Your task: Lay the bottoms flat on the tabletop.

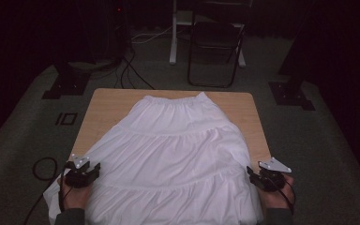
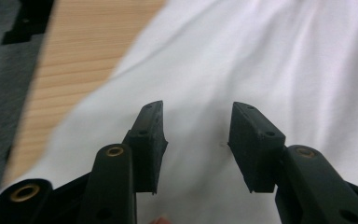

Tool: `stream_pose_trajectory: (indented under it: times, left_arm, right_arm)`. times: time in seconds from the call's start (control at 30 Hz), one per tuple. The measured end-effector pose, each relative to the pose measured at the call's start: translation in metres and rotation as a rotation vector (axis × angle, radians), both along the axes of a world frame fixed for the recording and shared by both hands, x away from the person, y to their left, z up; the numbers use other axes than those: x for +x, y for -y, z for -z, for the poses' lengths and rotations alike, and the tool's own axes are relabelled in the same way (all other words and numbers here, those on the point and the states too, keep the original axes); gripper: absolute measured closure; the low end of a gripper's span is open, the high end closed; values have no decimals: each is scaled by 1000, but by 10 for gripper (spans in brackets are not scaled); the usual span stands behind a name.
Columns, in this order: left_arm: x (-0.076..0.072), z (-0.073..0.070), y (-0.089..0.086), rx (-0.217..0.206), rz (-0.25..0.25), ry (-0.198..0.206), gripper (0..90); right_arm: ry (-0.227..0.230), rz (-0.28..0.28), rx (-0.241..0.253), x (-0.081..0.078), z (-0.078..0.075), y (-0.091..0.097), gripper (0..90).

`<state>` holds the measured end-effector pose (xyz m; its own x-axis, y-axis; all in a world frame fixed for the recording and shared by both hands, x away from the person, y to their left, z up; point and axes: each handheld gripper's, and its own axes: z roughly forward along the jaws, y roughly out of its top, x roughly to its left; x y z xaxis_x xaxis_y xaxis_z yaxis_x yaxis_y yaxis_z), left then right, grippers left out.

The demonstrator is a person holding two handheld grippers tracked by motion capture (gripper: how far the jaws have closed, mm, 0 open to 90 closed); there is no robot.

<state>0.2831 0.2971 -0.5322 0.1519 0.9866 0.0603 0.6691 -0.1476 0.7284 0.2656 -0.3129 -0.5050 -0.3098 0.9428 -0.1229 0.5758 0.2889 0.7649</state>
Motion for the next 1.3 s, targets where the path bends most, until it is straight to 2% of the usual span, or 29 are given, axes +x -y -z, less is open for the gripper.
stream_pose_trajectory:
  times: [0.13, 0.2, 0.3, 0.33, 0.37, 0.43, 0.53, 0.6, 0.63, 0.7, 0.73, 0.77, 0.8, 0.87, 0.9, 0.93, 0.97, 1.0, 1.07, 1.1, 1.17, 1.23, 1.3]
  left_arm:
    - [4, 5, 7, -1, 19, 3, 541]
    - [4, 8, 7, 3, 20, -7, 532]
    - [3, 10, 5, -29, 11, 4, 514]
    - [3, 10, 5, -29, 11, 4, 506]
    - [3, 12, 2, -50, 9, 15, 499]
    - [3, 12, 1, -61, 0, 13, 494]
    - [3, 12, 1, -59, -2, 13, 488]
    - [3, 12, 1, -60, -3, 13, 485]
    - [3, 12, 1, -59, -4, 13, 485]
    - [3, 12, 1, -59, -4, 12, 484]
    - [3, 12, 1, -59, -3, 12, 484]
    - [3, 12, 1, -59, -3, 12, 484]
    - [3, 12, 1, -59, -4, 13, 484]
    - [3, 12, 1, -59, -6, 13, 484]
    - [3, 12, 1, -59, -6, 13, 484]
    - [3, 12, 1, -59, -6, 13, 484]
    - [3, 12, 1, -60, -8, 13, 484]
    - [3, 12, 1, -59, -9, 12, 485]
    - [3, 12, 2, -58, -12, 12, 485]
    - [2, 12, 2, -59, -14, 12, 485]
    - [2, 12, 2, -60, -14, 13, 484]
    - [2, 12, 3, -60, -13, 12, 483]
    - [2, 12, 3, -59, -13, 11, 482]
  right_arm:
    - [-19, 27, 10, -16, 2, 17, 588]
    - [-45, 33, 12, -24, 6, 23, 592]
    - [-79, 45, 45, -35, 13, 29, 566]
    - [-79, 45, 45, -35, 13, 29, 566]
    - [-106, 29, 104, -44, 18, 30, 556]
    - [-125, 9, 117, -49, 20, 25, 537]
    - [-168, -28, 119, -54, 24, 15, 508]
    - [-208, -34, 89, -55, 28, 8, 512]
    - [-219, -31, 70, -55, 31, 5, 536]
    - [-224, -33, 73, -56, 29, 4, 701]
    - [-230, -28, 66, -56, 28, 5, 815]
    - [-239, -21, 62, -55, 28, 7, 882]
    - [-242, -19, 46, -53, 27, 10, 889]
    - [-234, 24, -38, -48, 24, 19, 893]
    - [-234, 24, -38, -48, 24, 19, 893]
    - [-223, 54, -69, -45, 22, 26, 893]
    - [-189, 132, -96, -35, 14, 47, 895]
    - [-169, 163, -113, -31, 9, 57, 895]
    - [-132, 212, -146, -24, -1, 71, 895]
    - [-105, 257, -180, -20, -7, 79, 895]
    - [-63, 312, -199, -16, -15, 85, 876]
    - [-40, 340, -200, -14, -17, 85, 711]
    - [-35, 338, -180, -14, -17, 80, 595]
